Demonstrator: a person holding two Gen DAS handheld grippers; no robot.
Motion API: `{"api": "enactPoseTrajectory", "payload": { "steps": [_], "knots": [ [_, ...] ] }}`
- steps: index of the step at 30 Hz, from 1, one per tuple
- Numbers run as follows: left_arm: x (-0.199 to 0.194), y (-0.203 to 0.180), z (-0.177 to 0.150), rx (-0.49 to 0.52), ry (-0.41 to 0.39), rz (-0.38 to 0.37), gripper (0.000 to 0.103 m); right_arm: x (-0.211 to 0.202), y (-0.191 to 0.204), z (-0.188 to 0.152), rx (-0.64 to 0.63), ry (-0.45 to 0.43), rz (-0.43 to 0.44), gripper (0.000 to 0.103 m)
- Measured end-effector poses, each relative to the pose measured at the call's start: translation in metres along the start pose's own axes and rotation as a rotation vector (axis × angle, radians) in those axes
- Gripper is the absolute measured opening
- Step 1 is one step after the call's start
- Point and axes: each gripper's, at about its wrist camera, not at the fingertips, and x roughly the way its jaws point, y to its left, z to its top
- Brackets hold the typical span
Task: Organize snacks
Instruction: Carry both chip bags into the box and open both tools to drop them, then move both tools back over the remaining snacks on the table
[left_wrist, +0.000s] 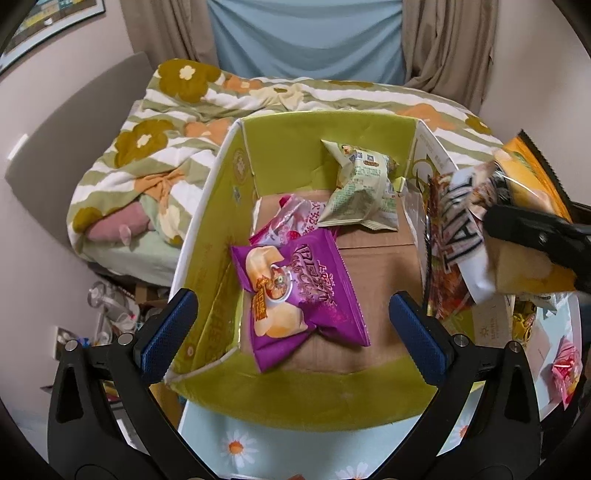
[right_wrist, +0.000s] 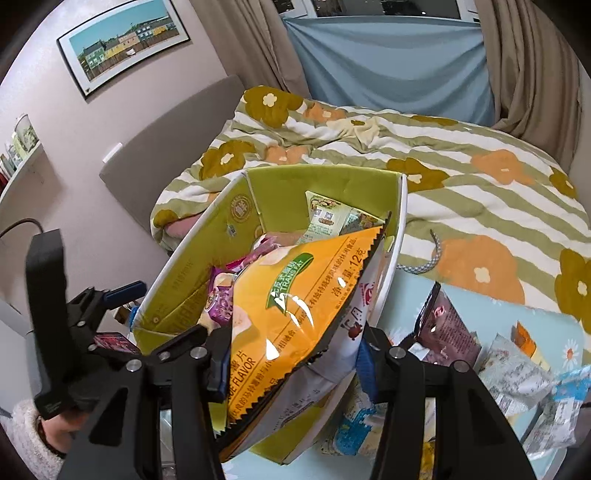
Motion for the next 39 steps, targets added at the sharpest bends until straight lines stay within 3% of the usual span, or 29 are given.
{"api": "enactPoseTrajectory", "payload": {
  "steps": [11, 14, 16, 18, 19, 28, 39],
  "knots": [
    [0.004, -0.006, 0.000, -0.028, 0.034, 0.023, 0.103, 0.035, -0.005, 0.031, -0.025, 0.041, 0.052, 0.048],
    [0.013, -0.010, -0.002, -0.027, 0.055, 0.027, 0.103, 0.051, -0.006, 0.035, -0.033, 0.047, 0.026, 0.050],
    [0.017, -0.012, -0.004, -0.031, 0.069, 0.022, 0.103, 0.059, -0.008, 0.036, -0.034, 0.056, 0.029, 0.060],
    [0.019, -0.014, -0.005, -0.031, 0.075, 0.017, 0.103, 0.062, -0.010, 0.037, -0.029, 0.046, 0.023, 0.099],
    [0.020, -0.015, -0.005, -0.031, 0.077, 0.016, 0.103, 0.060, -0.011, 0.037, -0.030, 0.033, 0.021, 0.103],
    [0.008, -0.018, -0.004, -0.030, 0.057, 0.008, 0.103, 0.042, -0.015, 0.034, -0.032, 0.004, 0.012, 0.103],
    [-0.038, -0.025, 0.005, 0.018, -0.021, -0.015, 0.103, -0.019, -0.001, 0.030, -0.027, -0.059, -0.009, 0.103]
  ]
}}
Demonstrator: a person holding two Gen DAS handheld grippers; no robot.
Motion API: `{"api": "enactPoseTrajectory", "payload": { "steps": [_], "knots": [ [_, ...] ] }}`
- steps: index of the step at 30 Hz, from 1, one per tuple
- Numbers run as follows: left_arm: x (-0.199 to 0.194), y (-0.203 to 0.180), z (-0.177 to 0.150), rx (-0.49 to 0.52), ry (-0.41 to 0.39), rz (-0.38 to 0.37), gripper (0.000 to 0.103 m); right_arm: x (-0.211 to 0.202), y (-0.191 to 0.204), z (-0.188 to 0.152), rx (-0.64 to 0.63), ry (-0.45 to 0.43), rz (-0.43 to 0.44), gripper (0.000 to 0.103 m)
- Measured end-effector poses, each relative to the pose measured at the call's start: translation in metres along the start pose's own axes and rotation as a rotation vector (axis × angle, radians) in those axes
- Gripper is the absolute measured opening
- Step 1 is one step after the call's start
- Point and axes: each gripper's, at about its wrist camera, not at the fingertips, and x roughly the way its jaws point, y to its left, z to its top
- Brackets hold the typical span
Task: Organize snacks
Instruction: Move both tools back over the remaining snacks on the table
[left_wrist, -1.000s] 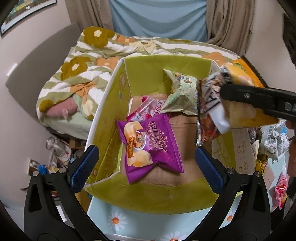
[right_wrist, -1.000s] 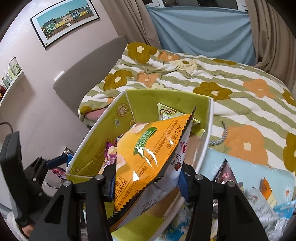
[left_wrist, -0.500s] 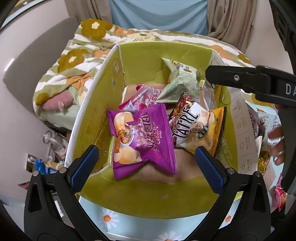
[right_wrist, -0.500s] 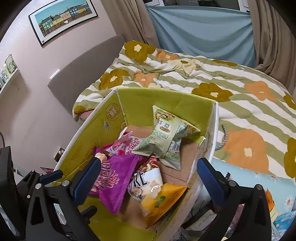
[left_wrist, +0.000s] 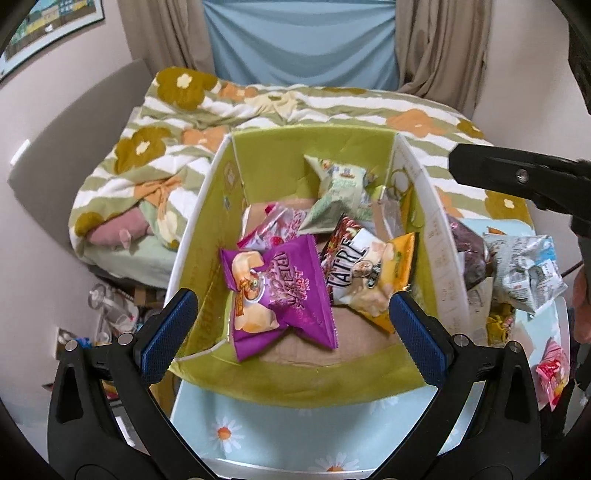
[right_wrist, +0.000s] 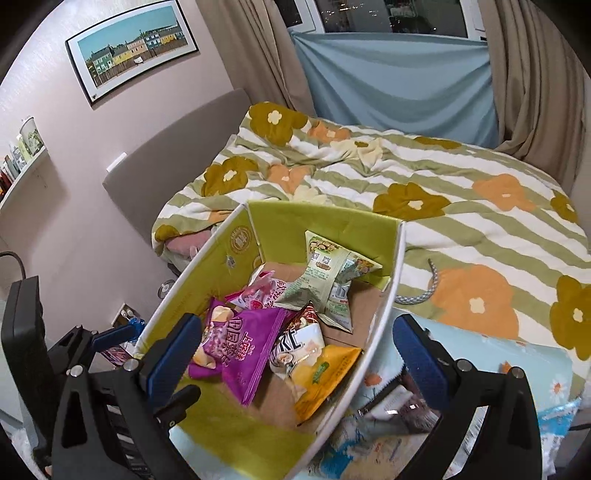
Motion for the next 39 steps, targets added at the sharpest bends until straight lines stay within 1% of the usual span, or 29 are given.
{"api": "enactPoseTrajectory", "payload": {
  "steps": [3, 8, 11, 17, 24, 27, 30, 32, 34, 36, 39],
  "knots": [
    [-0.012, -0.003, 0.003, 0.023, -0.018, -0.021, 0.103, -0.022, 0.003, -0.003, 0.009, -0.018, -0.028, 0.103],
    [-0.030, -0.019, 0.009, 0.075, -0.056, -0.082, 0.103, -0.067, -0.003, -0.016, 0.082, -0.071, -0.056, 0.103],
    [-0.039, -0.035, 0.010, 0.112, -0.068, -0.130, 0.103, -0.096, -0.008, -0.029, 0.120, -0.107, -0.117, 0.103],
    [-0.051, -0.083, 0.006, 0.194, -0.086, -0.207, 0.103, -0.149, -0.034, -0.066, 0.192, -0.166, -0.249, 0.103],
    [-0.065, -0.149, -0.011, 0.270, -0.099, -0.245, 0.103, -0.197, -0.074, -0.113, 0.252, -0.174, -0.310, 0.103],
    [-0.066, -0.177, -0.023, 0.285, -0.089, -0.250, 0.103, -0.212, -0.094, -0.136, 0.255, -0.163, -0.320, 0.103],
    [-0.066, -0.206, -0.039, 0.299, -0.072, -0.302, 0.103, -0.222, -0.114, -0.161, 0.252, -0.132, -0.317, 0.103],
    [-0.062, -0.223, -0.050, 0.329, -0.058, -0.318, 0.103, -0.226, -0.127, -0.178, 0.247, -0.107, -0.311, 0.103],
    [-0.055, -0.240, -0.060, 0.360, -0.050, -0.316, 0.103, -0.226, -0.140, -0.194, 0.246, -0.080, -0.304, 0.103],
    [-0.044, -0.255, -0.073, 0.382, -0.030, -0.331, 0.103, -0.225, -0.152, -0.214, 0.243, -0.049, -0.298, 0.103],
    [-0.025, -0.268, -0.086, 0.411, -0.004, -0.348, 0.103, -0.219, -0.168, -0.238, 0.251, -0.005, -0.289, 0.103]
  ]
}}
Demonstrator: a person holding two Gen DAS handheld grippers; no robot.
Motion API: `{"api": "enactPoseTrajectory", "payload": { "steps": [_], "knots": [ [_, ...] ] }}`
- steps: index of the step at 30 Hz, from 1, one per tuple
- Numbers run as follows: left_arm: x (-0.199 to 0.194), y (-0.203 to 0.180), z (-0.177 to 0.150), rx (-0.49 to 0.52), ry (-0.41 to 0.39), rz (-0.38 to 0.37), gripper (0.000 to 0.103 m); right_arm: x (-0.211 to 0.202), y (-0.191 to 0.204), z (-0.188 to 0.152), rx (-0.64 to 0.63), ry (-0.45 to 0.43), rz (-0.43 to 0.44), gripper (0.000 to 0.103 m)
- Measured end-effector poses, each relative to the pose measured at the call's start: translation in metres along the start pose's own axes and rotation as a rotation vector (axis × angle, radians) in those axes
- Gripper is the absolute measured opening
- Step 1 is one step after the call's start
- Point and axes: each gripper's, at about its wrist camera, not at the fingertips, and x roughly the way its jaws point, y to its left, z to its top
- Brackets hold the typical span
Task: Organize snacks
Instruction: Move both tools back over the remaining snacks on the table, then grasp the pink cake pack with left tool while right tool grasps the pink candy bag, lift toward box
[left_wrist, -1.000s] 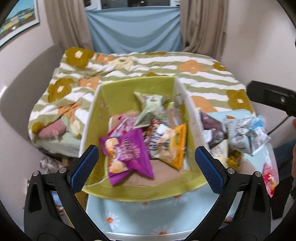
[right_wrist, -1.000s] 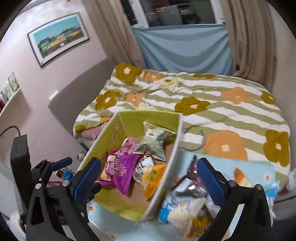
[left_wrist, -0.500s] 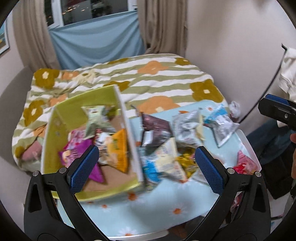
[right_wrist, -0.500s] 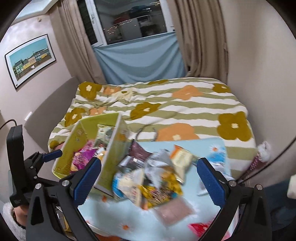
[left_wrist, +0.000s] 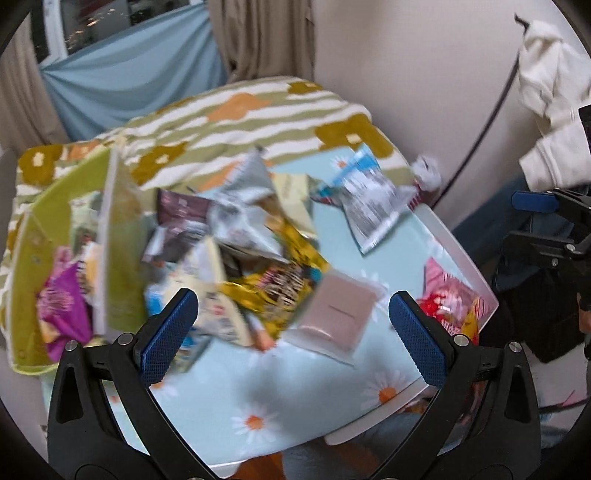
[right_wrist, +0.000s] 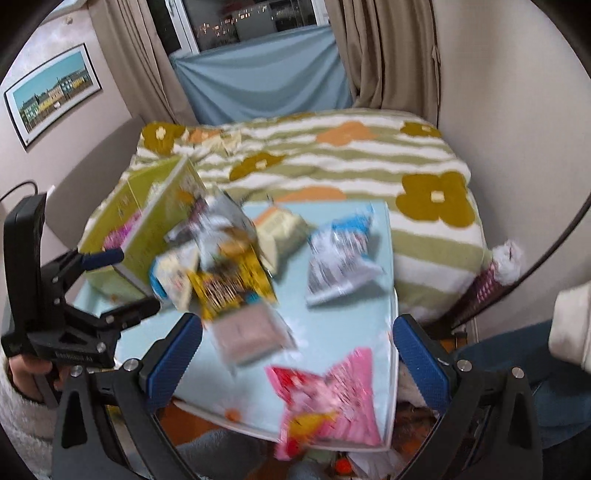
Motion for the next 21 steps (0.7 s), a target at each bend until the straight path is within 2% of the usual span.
{"api": "enactPoseTrajectory", "payload": {
  "steps": [5, 9, 21],
  "knots": [
    [0.046, -0.023, -0.016, 0.103, 0.050, -0.024, 0.103, 0.024, -0.024, -0.032, 0.040, 0.069, 0.034, 0.103],
    [0.074, -0.037, -0.024, 0.173, 0.076, -0.049, 0.103, 0.038, -0.031, -0.050, 0.041, 0.096, 0.028, 0.103],
    [0.118, -0.055, -0.027, 0.298, 0.123, -0.049, 0.100, 0.073, -0.033, -0.071, 0.020, 0.159, 0.051, 0.103]
  ]
}}
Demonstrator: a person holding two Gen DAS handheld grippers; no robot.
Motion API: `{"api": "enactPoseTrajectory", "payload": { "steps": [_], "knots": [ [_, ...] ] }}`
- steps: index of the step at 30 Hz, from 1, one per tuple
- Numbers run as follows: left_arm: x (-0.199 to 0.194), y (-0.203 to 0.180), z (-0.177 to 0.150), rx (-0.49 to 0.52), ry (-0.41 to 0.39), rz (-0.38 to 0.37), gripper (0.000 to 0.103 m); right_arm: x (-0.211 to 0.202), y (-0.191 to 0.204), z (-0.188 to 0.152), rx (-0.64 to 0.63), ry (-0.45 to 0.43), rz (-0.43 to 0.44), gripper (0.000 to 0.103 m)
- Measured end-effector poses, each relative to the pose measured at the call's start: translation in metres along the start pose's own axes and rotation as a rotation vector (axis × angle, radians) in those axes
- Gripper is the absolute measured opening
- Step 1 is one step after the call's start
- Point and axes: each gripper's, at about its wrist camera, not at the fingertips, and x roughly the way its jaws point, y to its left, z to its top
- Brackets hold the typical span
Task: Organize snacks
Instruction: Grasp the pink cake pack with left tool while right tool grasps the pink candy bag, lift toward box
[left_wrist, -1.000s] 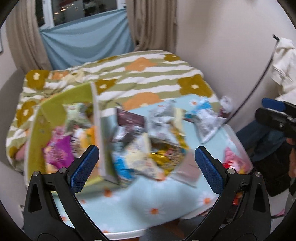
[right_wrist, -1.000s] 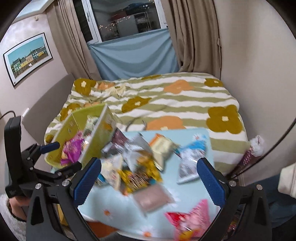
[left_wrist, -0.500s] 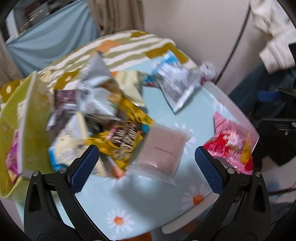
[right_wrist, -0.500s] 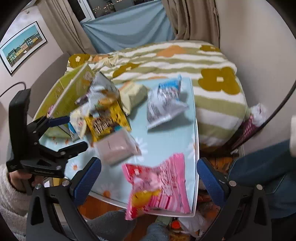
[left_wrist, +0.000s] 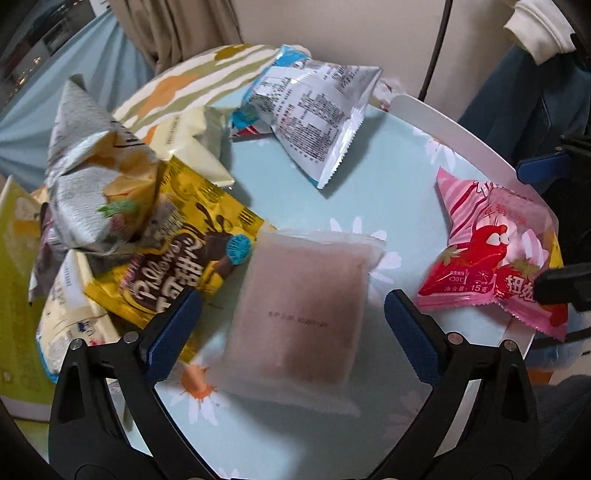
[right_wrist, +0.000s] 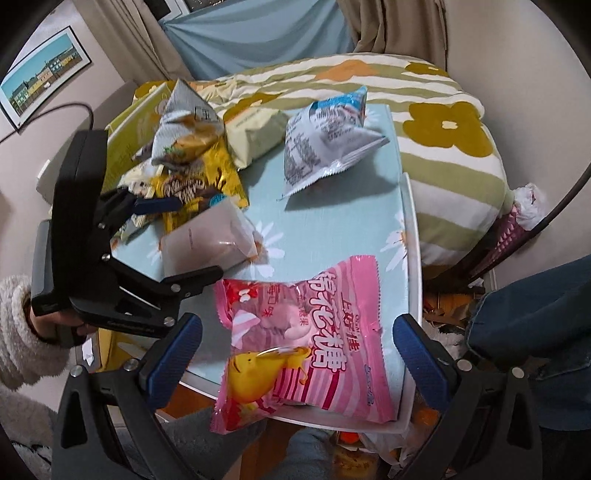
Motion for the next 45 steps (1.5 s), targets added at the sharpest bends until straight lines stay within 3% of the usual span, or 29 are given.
{"api": "enactPoseTrajectory", "payload": {
  "steps": [4, 10, 28, 36, 45],
  "knots": [
    [0.012, -0.005, -0.002, 0.018, 0.048, -0.008, 0.081, 0.006, 0.002, -0.002, -0.006, 0.008, 0.006, 0.103],
    [0.009, 0.003, -0.005, -0.028, 0.048, -0.024, 0.068, 0.012, 0.003, -0.003, -0.017, 0.026, 0.009, 0.103],
    [-0.006, 0.002, -0.023, -0.074, 0.065, -0.002, 0.063, 0.037, 0.005, 0.000, -0.067, 0.077, -0.014, 0.103],
    [-0.021, 0.003, -0.037, -0.124, 0.051, -0.002, 0.062, 0.037, 0.009, -0.001, -0.105, 0.090, 0.020, 0.073],
    [-0.066, 0.006, -0.046, -0.183, -0.012, 0.015, 0.062, 0.017, 0.015, 0.005, -0.108, 0.044, 0.029, 0.071]
  ]
}}
